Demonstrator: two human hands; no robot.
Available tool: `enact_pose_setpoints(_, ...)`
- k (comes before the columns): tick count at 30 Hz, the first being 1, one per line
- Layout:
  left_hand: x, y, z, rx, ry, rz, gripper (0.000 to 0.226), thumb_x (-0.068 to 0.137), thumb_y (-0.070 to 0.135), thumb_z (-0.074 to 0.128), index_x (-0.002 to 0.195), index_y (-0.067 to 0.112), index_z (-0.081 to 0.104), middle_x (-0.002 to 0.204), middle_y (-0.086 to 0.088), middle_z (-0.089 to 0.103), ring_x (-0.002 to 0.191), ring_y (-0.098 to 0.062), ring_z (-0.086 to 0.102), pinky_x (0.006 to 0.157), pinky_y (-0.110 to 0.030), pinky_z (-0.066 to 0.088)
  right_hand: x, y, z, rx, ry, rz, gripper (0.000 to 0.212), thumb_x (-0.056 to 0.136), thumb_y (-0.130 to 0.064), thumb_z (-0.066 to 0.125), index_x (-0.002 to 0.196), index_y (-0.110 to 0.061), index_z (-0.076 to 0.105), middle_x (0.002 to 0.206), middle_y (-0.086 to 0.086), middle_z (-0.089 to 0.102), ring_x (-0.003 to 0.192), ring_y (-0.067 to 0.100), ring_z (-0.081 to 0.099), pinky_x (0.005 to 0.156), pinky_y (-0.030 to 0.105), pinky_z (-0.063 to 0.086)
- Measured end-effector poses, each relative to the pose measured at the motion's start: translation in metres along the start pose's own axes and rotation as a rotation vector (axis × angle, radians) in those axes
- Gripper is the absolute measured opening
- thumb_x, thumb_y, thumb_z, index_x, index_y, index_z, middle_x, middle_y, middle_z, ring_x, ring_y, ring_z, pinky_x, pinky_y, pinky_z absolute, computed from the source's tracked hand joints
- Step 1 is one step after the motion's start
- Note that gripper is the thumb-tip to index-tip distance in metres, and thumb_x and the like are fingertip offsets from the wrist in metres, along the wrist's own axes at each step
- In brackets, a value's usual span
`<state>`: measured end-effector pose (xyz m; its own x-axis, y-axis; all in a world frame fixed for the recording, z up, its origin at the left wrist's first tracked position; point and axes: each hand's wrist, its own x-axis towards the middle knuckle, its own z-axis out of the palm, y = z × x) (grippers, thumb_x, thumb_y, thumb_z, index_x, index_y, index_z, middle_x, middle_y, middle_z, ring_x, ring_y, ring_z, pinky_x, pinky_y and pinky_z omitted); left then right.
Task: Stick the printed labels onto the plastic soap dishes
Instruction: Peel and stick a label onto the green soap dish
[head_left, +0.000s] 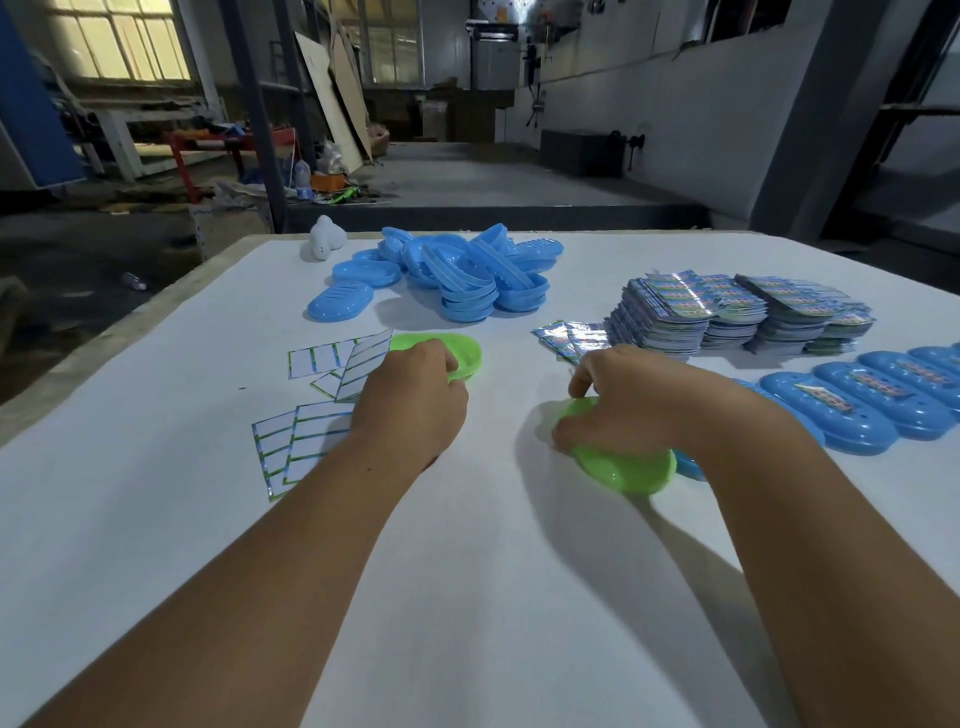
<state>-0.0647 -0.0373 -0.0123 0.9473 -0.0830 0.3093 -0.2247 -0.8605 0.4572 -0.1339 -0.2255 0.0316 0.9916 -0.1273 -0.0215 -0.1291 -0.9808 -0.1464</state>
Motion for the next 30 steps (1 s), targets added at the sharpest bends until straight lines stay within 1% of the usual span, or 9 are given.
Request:
enact_pose_setpoints(4, 0.000, -0.001, -0.002, 0.010, 0.007, 0.001, 0.024, 0.094, 0.030, 0.060, 0.118, 0.027, 0.062, 0.109, -0.003, 0.069, 0.102, -0.026, 0.062, 0.077, -0.029, 0.039, 0.005, 0.004, 0.000, 0.047, 0.013, 0.009, 0.051, 0.077, -0.035, 0.072, 0.126, -0.032, 0.060, 0.127, -0.002, 0.057, 0.114, 0.024, 0.057, 0.082, 0.031, 0.048)
enact_pose_setpoints(7, -0.001, -0.001, -0.003, 0.024, 0.008, 0.009, 0.022, 0.094, 0.030, 0.059, 0.117, 0.027, 0.061, 0.107, -0.002, 0.069, 0.101, -0.026, 0.061, 0.077, -0.029, 0.039, 0.008, 0.009, 0.000, 0.051, 0.029, 0.007, 0.054, 0.078, -0.013, 0.063, 0.129, -0.031, 0.059, 0.132, 0.001, 0.056, 0.116, 0.027, 0.056, 0.082, 0.031, 0.048)
enact_pose_setpoints(11, -0.001, -0.001, -0.003, 0.048, 0.011, 0.022, 0.025, 0.095, 0.030, 0.058, 0.120, 0.027, 0.061, 0.108, -0.003, 0.069, 0.101, -0.026, 0.061, 0.079, -0.032, 0.044, 0.010, 0.014, 0.000, 0.026, 0.041, 0.023, 0.057, 0.078, -0.005, 0.055, 0.130, -0.030, 0.059, 0.135, 0.006, 0.054, 0.120, 0.031, 0.053, 0.089, 0.035, 0.050)
enact_pose_setpoints(16, 0.000, -0.003, -0.003, 0.074, 0.018, 0.045, 0.025, 0.096, 0.027, 0.057, 0.119, 0.025, 0.065, 0.107, -0.006, 0.070, 0.101, -0.028, 0.063, 0.085, -0.036, 0.050, 0.014, 0.016, 0.004, 0.017, 0.054, 0.017, 0.054, 0.080, -0.005, 0.055, 0.128, -0.028, 0.061, 0.134, 0.006, 0.056, 0.118, 0.031, 0.054, 0.080, 0.029, 0.043)
enact_pose_setpoints(20, 0.000, -0.003, -0.004, 0.071, 0.044, 0.078, 0.016, 0.096, 0.029, 0.058, 0.107, 0.024, 0.068, 0.099, -0.006, 0.070, 0.092, -0.029, 0.063, 0.076, -0.035, 0.048, 0.017, 0.011, 0.008, 0.040, 0.072, -0.002, 0.051, 0.082, -0.007, 0.054, 0.129, -0.028, 0.061, 0.134, 0.004, 0.058, 0.123, 0.028, 0.053, 0.092, 0.030, 0.044)
enact_pose_setpoints(24, 0.001, -0.001, -0.007, 0.079, 0.169, 0.138, 0.014, 0.096, 0.035, 0.058, 0.100, 0.027, 0.069, 0.095, -0.001, 0.060, 0.081, -0.025, 0.057, 0.065, -0.031, 0.038, 0.021, 0.005, 0.015, 0.107, 0.099, -0.057, 0.040, 0.088, -0.020, 0.059, 0.127, -0.028, 0.062, 0.126, -0.001, 0.061, 0.116, 0.024, 0.057, 0.082, 0.028, 0.041)
enact_pose_setpoints(26, 0.002, 0.000, -0.008, 0.016, 0.256, 0.182, 0.013, 0.096, 0.035, 0.059, 0.098, 0.025, 0.068, 0.094, 0.001, 0.052, 0.077, -0.022, 0.054, 0.063, -0.032, 0.038, 0.022, 0.003, 0.019, 0.158, 0.128, -0.069, 0.036, 0.089, -0.027, 0.060, 0.125, -0.029, 0.062, 0.120, -0.005, 0.062, 0.111, 0.021, 0.057, 0.079, 0.027, 0.038)
enact_pose_setpoints(28, 0.004, 0.001, -0.008, -0.129, 0.307, 0.211, 0.014, 0.096, 0.032, 0.060, 0.098, 0.020, 0.067, 0.095, 0.000, 0.058, 0.079, -0.020, 0.056, 0.066, -0.031, 0.041, 0.024, 0.000, 0.023, 0.189, 0.170, -0.098, 0.035, 0.091, -0.031, 0.060, 0.126, -0.028, 0.061, 0.116, -0.006, 0.062, 0.110, 0.019, 0.057, 0.080, 0.028, 0.040)
enact_pose_setpoints(30, 0.004, 0.002, -0.008, -0.321, 0.310, 0.209, 0.012, 0.097, 0.030, 0.060, 0.096, 0.019, 0.064, 0.087, 0.008, 0.063, 0.074, -0.011, 0.057, 0.064, -0.026, 0.041, 0.026, -0.004, 0.027, 0.255, 0.226, -0.140, 0.037, 0.092, -0.035, 0.062, 0.129, -0.028, 0.058, 0.115, -0.006, 0.060, 0.111, 0.018, 0.057, 0.086, 0.030, 0.043)
